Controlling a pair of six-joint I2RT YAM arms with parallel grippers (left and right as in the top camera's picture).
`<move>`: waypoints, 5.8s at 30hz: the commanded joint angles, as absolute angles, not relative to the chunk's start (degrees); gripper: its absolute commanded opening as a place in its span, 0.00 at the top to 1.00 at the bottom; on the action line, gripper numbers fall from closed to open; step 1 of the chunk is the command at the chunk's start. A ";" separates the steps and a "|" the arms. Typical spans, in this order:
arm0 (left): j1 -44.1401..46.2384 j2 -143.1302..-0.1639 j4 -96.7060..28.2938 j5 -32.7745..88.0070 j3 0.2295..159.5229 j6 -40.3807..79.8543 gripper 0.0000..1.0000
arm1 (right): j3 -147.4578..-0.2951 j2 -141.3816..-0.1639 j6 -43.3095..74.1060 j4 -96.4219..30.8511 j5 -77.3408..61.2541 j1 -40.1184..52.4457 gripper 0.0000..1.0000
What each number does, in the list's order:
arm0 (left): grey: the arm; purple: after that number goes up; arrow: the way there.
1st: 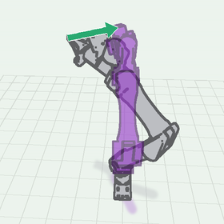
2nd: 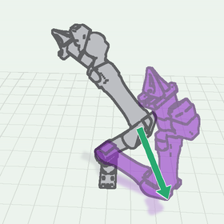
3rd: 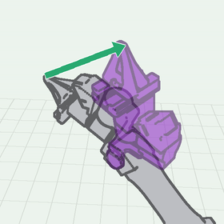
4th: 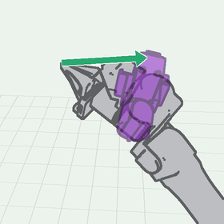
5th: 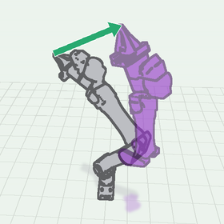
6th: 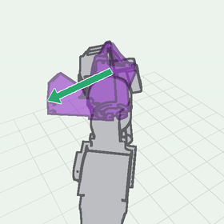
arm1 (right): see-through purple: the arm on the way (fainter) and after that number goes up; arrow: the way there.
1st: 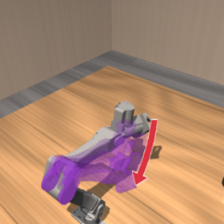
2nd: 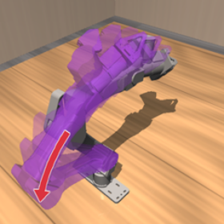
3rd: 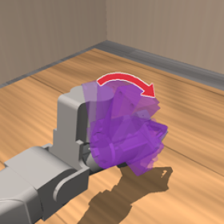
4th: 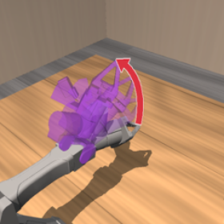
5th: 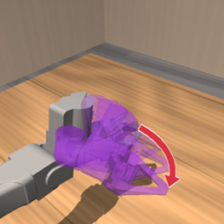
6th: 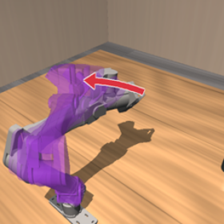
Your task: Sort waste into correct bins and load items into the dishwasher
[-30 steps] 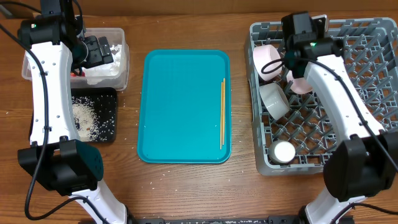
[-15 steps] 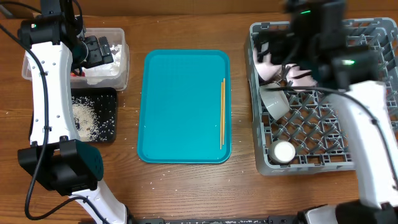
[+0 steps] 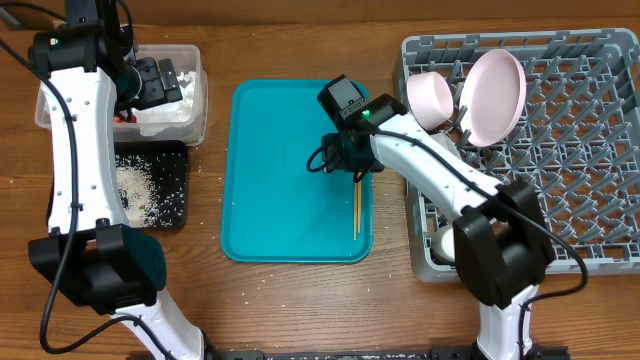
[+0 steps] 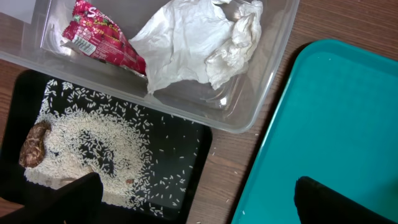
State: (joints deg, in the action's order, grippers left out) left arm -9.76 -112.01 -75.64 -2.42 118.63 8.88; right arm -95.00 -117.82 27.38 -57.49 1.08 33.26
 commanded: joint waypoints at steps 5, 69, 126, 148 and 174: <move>-9.74 -110.93 -75.61 -2.98 119.77 8.82 0.00 | -93.32 -122.39 30.39 -54.72 3.99 32.88 0.45; -9.74 -110.93 -75.61 -2.98 119.74 8.82 0.00 | -97.62 -120.57 24.99 -57.12 8.99 31.03 0.78; -9.74 -110.93 -75.61 -2.98 119.77 8.82 0.00 | -104.97 -127.20 19.38 -64.79 -2.68 30.17 0.94; -9.74 -110.93 -75.61 -2.98 119.77 8.82 0.00 | -104.99 -126.65 -3.33 -74.24 -11.90 41.06 0.49; -9.74 -110.93 -75.61 -2.98 119.77 8.82 0.00 | -96.33 -126.67 -14.68 -65.06 -9.65 51.16 0.37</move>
